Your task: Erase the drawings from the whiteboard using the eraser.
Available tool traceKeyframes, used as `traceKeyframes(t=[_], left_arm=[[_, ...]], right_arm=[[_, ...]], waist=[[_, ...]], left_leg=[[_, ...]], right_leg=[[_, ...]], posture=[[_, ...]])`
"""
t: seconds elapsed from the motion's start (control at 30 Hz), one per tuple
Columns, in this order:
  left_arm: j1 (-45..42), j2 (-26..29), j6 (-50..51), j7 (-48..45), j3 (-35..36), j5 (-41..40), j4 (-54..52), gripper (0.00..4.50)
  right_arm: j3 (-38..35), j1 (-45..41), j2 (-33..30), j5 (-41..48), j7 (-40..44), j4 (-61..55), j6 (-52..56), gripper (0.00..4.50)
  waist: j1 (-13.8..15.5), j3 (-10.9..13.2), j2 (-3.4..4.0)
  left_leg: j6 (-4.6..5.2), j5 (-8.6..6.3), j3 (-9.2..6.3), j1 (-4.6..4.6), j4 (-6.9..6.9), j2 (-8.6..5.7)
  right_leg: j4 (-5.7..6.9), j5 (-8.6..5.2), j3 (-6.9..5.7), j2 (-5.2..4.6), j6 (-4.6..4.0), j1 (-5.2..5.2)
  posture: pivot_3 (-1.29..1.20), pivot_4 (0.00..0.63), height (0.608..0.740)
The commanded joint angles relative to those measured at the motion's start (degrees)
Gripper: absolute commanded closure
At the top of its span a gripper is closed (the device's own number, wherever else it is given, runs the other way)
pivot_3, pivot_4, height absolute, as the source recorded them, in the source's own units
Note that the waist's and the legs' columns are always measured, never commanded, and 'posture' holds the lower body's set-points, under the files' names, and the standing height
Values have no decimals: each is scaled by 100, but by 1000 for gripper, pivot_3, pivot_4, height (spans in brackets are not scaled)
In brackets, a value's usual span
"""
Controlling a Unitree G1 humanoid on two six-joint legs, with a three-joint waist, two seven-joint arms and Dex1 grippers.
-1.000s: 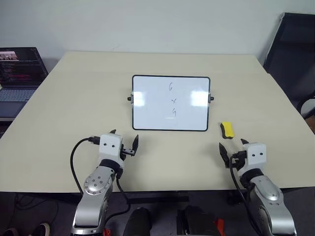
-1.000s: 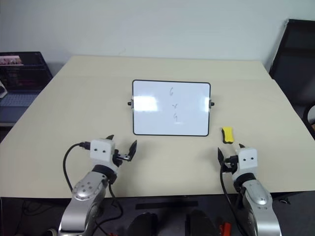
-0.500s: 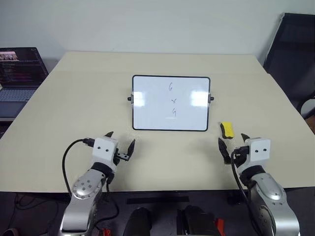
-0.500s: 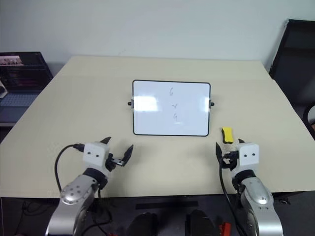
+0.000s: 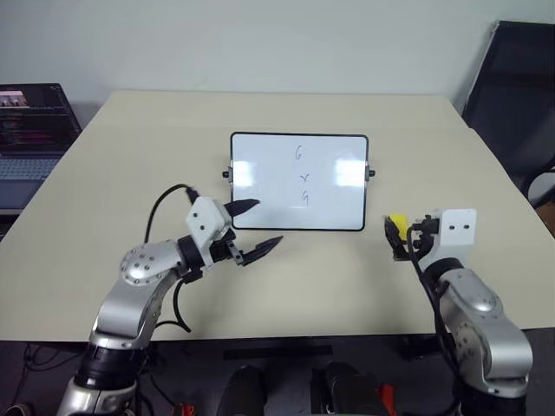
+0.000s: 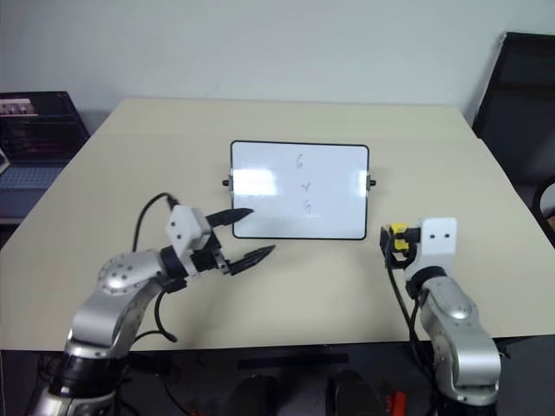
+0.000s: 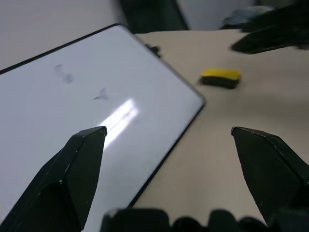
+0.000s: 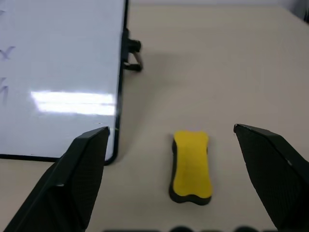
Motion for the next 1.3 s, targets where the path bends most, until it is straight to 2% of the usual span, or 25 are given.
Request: traceKeyframes(t=[0.03,0.33,0.77,0.87,1.1,1.13,1.3], left_arm=[[-420,48,-143,-539,-263,5,345,0],[-1127,-181,-269,-857,-547,156,826,0],[-1180,-183,-328,-881,-487,221,934,0],[-1136,-169,-309,-858,-471,222,869,0],[-996,-134,-186,-762,-448,191,695,0],[-963,-138,-123,-706,-428,182,660,0],[-725,-195,433,327,-193,515,477,0]], right_arm=[[-245,-333,-166,217,148,354,267,21],[-43,-1014,-525,61,248,1496,65,21],[141,-1545,-409,-262,140,2976,-687,21],[97,-1538,-404,-271,79,3069,-688,616],[70,-1488,-377,-232,86,3013,-625,3156],[66,-1490,-366,-219,83,2980,-612,3338],[184,-1276,-488,-394,85,2469,-895,3364]], waist=[[-15,3,4],[-56,4,5],[-62,5,7],[-61,6,7],[-62,6,7],[-62,6,7],[-61,6,8]], left_leg=[[0,0,2,-1,-1,0],[1,-1,7,-6,2,-3],[1,-1,4,-7,0,-1],[1,-1,4,-8,0,1],[1,-1,1,-7,0,1],[1,-1,0,-7,0,1],[1,-1,-8,-7,0,4]], right_leg=[[0,-1,-2,0,-1,0],[-2,-1,2,-2,7,-1],[-2,4,5,-2,0,-3],[-1,4,2,-2,-1,-3],[-1,4,4,-3,0,-3],[-1,4,4,-3,0,-3],[0,3,4,-3,2,-3]], posture=[[0,150,740],[0,150,740],[0,150,740],[0,150,740],[0,150,740],[0,150,740],[0,150,740]])
